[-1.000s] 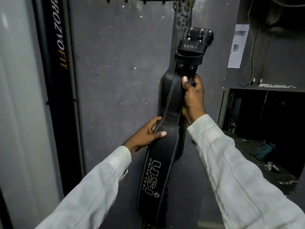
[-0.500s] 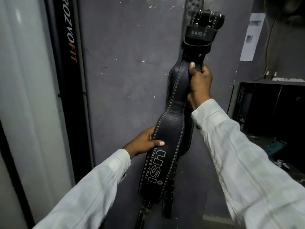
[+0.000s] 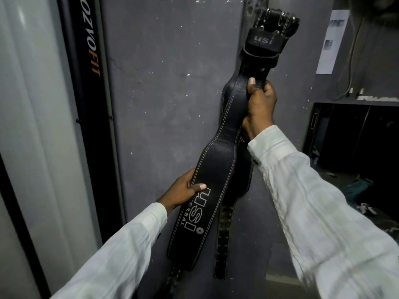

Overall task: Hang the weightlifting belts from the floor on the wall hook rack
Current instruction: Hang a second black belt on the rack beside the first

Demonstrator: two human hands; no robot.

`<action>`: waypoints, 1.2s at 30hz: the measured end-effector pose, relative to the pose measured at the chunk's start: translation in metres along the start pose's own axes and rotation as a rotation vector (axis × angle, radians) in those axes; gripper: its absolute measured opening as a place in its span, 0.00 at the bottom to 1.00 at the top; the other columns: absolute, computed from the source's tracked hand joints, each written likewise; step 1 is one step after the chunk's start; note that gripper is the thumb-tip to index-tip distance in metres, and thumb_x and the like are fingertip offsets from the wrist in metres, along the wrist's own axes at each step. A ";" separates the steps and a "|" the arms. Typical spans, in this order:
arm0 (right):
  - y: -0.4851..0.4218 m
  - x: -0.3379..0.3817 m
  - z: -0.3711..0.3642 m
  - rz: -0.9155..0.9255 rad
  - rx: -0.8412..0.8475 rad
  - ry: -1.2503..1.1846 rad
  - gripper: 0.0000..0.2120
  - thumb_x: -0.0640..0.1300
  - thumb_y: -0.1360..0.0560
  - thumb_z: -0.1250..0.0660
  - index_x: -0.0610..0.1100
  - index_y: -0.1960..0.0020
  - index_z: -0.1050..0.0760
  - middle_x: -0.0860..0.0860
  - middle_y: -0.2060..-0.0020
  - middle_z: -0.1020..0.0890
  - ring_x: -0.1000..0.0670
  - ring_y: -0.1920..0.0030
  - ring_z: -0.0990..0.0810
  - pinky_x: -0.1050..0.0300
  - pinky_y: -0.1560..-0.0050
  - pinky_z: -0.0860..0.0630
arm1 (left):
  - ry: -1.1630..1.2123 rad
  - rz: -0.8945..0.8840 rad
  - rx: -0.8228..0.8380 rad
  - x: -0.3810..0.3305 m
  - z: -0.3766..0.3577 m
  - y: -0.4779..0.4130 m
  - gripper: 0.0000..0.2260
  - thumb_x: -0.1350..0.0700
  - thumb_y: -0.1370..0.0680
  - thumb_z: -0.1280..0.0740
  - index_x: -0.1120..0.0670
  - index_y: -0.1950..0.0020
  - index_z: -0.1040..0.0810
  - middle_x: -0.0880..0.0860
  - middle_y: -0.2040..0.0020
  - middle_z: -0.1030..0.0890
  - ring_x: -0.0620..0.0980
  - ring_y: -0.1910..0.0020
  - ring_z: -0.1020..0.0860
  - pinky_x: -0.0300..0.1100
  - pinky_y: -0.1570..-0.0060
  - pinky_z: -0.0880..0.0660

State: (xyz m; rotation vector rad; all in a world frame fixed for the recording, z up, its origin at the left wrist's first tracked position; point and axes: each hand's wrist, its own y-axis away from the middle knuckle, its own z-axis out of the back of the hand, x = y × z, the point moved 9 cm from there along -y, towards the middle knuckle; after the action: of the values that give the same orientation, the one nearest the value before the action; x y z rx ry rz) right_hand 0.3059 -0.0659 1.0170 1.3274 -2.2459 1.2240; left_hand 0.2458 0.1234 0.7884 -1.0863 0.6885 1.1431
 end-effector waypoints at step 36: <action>0.049 -0.035 0.006 -0.110 0.277 0.098 0.11 0.38 0.21 0.33 0.37 0.40 0.23 0.38 0.47 0.17 0.43 0.48 0.19 0.47 0.42 0.22 | 0.390 -0.273 -0.266 -0.248 0.054 -0.053 0.20 0.41 0.19 0.39 0.55 0.44 0.18 0.49 0.54 0.14 0.44 0.58 0.15 0.40 0.59 0.20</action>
State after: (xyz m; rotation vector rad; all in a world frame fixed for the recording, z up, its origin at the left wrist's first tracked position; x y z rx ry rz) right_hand 0.2861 -0.0388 0.9670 1.4296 -1.9618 1.5666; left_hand 0.2148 0.0806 1.0422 -1.6035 0.6726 0.8078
